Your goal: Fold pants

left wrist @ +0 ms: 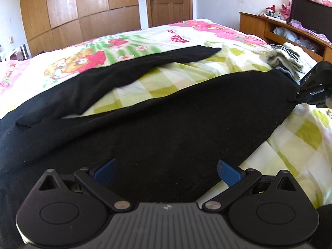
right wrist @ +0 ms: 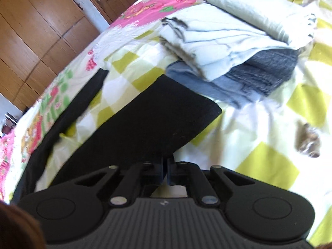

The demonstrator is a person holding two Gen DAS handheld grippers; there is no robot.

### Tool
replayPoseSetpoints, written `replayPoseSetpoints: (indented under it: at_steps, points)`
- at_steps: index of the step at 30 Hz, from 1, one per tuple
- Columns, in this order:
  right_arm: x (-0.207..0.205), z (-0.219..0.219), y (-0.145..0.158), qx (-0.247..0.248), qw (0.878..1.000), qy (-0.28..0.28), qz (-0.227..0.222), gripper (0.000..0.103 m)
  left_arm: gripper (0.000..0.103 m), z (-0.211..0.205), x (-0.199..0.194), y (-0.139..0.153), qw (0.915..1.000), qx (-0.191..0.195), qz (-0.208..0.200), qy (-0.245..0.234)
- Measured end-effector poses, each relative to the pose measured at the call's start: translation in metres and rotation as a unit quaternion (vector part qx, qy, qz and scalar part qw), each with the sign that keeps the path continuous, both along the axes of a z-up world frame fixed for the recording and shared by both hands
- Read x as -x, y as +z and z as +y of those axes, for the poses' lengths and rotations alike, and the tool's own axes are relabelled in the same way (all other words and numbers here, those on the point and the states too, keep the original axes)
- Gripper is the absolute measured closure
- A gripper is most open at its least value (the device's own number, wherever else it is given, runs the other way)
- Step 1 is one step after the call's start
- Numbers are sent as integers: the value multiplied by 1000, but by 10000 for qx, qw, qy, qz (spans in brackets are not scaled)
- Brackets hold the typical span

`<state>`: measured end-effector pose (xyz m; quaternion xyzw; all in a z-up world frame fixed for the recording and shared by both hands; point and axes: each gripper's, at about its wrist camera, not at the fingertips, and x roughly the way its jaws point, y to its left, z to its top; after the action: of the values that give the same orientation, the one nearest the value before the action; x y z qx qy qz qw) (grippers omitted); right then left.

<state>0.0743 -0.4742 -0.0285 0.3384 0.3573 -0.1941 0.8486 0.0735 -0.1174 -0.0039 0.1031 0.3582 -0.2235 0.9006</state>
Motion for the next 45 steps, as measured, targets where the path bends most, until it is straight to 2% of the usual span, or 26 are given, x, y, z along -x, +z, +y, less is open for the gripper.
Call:
replayPoseSetpoints:
  at_steps: [3,5,7,10,12,15,17,20,22,25,26,28,30,31,32,35,37,38,39,41,42,43,44,45]
  points:
    - [1,4,-1,246,9993,158,251,99,0,14,4,2,10000,17,30,4]
    - [4,10,7,534,9977,195,366,91,0,32,7,7,9999,-35,-62,87]
    - [11,22,19,1193,9914,186,507,87,0,56,9,11,9996,-114,-144,222]
    - [25,44,40,2111,9754,207,605,82,0,101,5,14,9978,-325,-264,519]
    - [26,69,52,2264,9713,593,416,82,0,132,-1,14,9955,-439,-300,787]
    - [-2,127,61,2240,9591,1726,148,82,0,180,-16,10,9903,-722,-277,1152]
    - [-33,173,64,2163,9398,2644,-2,83,0,208,-30,11,9892,-780,-207,1220]
    - [-96,245,67,2214,8911,3956,-188,83,0,245,-61,24,9883,-874,-437,1167]
    - [-146,288,68,2394,8467,4740,-338,74,0,267,-91,35,9870,-961,-669,1097]
    - [-232,350,60,3087,7612,5676,-557,68,0,306,-153,37,9858,-1063,-659,1120]
    - [-262,366,54,3258,7392,5869,-549,68,0,318,-170,36,9854,-1067,-586,1193]
    - [-314,390,44,3444,7114,6106,-490,68,0,345,-206,32,9844,-995,-367,1401]
    - [-349,406,39,3532,6939,6257,-471,64,0,366,-231,25,9836,-882,-119,1570]
    - [-361,411,35,3524,6871,6339,-437,55,0,373,-242,22,9835,-865,14,1589]
    - [-370,415,31,3489,6831,6405,-378,52,0,376,-250,18,9831,-901,99,1590]
    - [-391,422,14,3496,6639,6610,-4,50,0,381,-268,11,9846,-835,316,1505]
    - [-399,426,5,3595,6421,6769,166,49,0,387,-281,9,9841,-733,527,1531]
    - [-398,426,2,3608,6356,6823,203,48,0,388,-286,5,9820,-791,688,1568]
    - [-402,426,0,3608,6350,6826,257,46,7,387,-290,-2,9799,-900,867,1553]
    - [-410,426,-3,3537,6420,6789,409,47,18,384,-284,-9,9772,-1127,928,1542]
    - [-412,427,-2,3473,6461,6781,457,52,28,382,-281,-8,9778,-1134,905,1511]
    - [-412,428,-2,3448,6452,6803,461,58,38,381,-279,-6,9779,-1130,862,1532]
    - [-412,428,-3,3452,6441,6811,458,60,57,379,-276,-3,9776,-1140,824,1566]
    - [-412,428,-3,3446,6453,6803,456,70,70,378,-273,-1,9778,-1141,799,1563]
